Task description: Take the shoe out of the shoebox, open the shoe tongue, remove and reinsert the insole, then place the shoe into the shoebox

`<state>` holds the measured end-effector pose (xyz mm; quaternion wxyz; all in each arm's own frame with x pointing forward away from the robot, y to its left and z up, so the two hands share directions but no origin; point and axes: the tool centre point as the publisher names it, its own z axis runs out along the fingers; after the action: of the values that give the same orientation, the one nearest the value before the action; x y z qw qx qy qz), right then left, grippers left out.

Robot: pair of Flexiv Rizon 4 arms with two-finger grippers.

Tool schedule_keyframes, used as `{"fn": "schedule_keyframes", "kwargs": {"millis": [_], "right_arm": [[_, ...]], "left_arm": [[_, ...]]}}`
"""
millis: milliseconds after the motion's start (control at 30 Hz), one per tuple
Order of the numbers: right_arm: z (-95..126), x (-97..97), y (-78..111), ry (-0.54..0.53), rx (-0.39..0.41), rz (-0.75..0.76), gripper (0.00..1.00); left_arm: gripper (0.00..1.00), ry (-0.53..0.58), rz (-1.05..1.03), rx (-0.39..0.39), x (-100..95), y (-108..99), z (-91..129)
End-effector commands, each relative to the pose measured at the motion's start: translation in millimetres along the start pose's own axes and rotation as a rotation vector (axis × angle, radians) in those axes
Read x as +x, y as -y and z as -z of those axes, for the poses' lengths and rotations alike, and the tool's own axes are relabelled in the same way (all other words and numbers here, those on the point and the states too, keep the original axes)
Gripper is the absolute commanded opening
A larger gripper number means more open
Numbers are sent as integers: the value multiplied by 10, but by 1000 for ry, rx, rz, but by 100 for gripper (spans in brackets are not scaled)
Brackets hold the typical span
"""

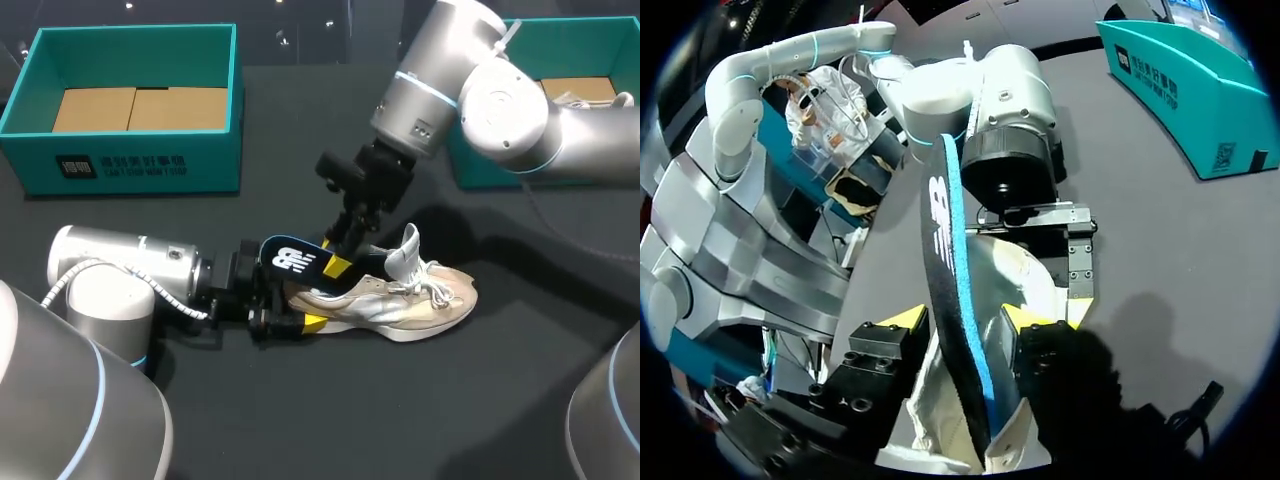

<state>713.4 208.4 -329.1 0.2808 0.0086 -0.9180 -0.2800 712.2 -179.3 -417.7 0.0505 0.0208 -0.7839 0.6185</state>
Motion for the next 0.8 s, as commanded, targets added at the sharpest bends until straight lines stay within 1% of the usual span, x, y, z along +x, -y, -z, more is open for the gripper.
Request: {"fn": "schedule_keyframes", "kwargs": {"millis": [33, 67, 133, 167, 233, 400, 500, 567, 800], "right_arm": [[-54, 11, 19, -7, -9, -2, 42], [-62, 20, 10, -9, -11, 0, 40], [-77, 34, -8, -11, -10, 1, 34], [-84, 38, -16, -13, -11, 3, 26], [-94, 43, -28, -16, -16, 6, 0], [-84, 100, -111, -5, -25, 24, 0], [-23, 192, -222, 16, -34, 50, 0], [35, 282, -334, 38, -40, 85, 0], [35, 282, -334, 38, -40, 85, 0]], "left_arm": [[0, 2, 0, -1, -7, -25, -10], [0, 2, 0, -1, -7, -25, -10], [0, 2, 0, -1, -7, -25, -10], [0, 2, 0, -1, -7, -25, -10], [0, 2, 0, -1, -7, -25, -10], [0, 2, 0, -1, -7, -25, -10], [0, 2, 0, -1, -7, -25, -10], [0, 2, 0, -1, -7, -25, -10], [0, 2, 0, -1, -7, -25, -10]]}}
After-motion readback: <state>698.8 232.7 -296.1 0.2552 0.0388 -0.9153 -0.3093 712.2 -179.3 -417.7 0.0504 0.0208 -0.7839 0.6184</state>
